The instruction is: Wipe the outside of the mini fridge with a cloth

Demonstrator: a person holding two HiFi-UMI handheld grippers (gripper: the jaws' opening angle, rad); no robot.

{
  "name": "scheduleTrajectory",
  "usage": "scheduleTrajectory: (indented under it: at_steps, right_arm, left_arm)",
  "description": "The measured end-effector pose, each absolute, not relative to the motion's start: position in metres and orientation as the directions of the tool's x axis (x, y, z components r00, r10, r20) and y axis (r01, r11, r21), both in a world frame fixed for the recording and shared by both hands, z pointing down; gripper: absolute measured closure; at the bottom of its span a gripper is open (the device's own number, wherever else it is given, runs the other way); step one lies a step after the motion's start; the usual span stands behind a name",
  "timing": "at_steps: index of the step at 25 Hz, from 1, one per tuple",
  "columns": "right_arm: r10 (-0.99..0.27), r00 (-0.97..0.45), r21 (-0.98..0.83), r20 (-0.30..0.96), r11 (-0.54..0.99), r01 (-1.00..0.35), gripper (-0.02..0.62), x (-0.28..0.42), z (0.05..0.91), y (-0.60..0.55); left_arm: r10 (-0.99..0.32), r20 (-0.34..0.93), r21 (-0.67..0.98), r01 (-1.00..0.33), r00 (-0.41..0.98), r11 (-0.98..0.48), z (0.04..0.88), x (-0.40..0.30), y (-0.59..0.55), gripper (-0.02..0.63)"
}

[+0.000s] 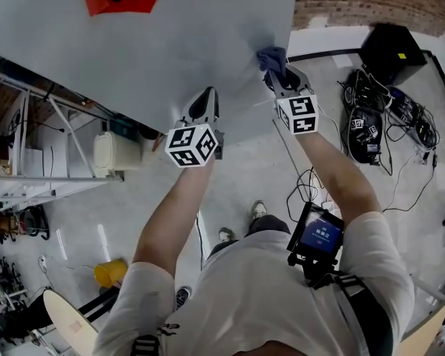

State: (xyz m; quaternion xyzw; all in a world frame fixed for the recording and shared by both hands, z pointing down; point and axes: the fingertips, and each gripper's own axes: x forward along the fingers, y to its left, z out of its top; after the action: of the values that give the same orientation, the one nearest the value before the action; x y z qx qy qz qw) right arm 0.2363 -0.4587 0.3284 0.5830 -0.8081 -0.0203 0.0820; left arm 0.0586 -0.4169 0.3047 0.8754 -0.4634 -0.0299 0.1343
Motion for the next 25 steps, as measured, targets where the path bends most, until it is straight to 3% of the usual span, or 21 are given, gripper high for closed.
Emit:
scheduleTrajectory:
  at_steps: [8,19,25]
  right_arm:
    - [-0.931,-0.347,0.148,0.116,0.362,-0.920,0.522,0.170,0.328,-0.421]
    - [-0.865,-0.479,0.131,0.148,0.498,-0.857,0.522,0.003,0.352,-0.357]
    - [-0.799,-0.584,0.115,0.148,0.600,-0.792,0.522,-0.063,0.396,-0.343]
  left_arm:
    - [-0.856,0.062,0.283,-0.831,0.513,-0.478,0.313,-0.020,-0.378,0.606]
    - [-0.904,0.054,0.306,-0.869,0.425,-0.390,0.331,-0.162,-0.319,0.606]
    - [-0.921,0.011,0.286,-0.884,0.389,-0.370,0.362,-0.196,-0.316,0.606]
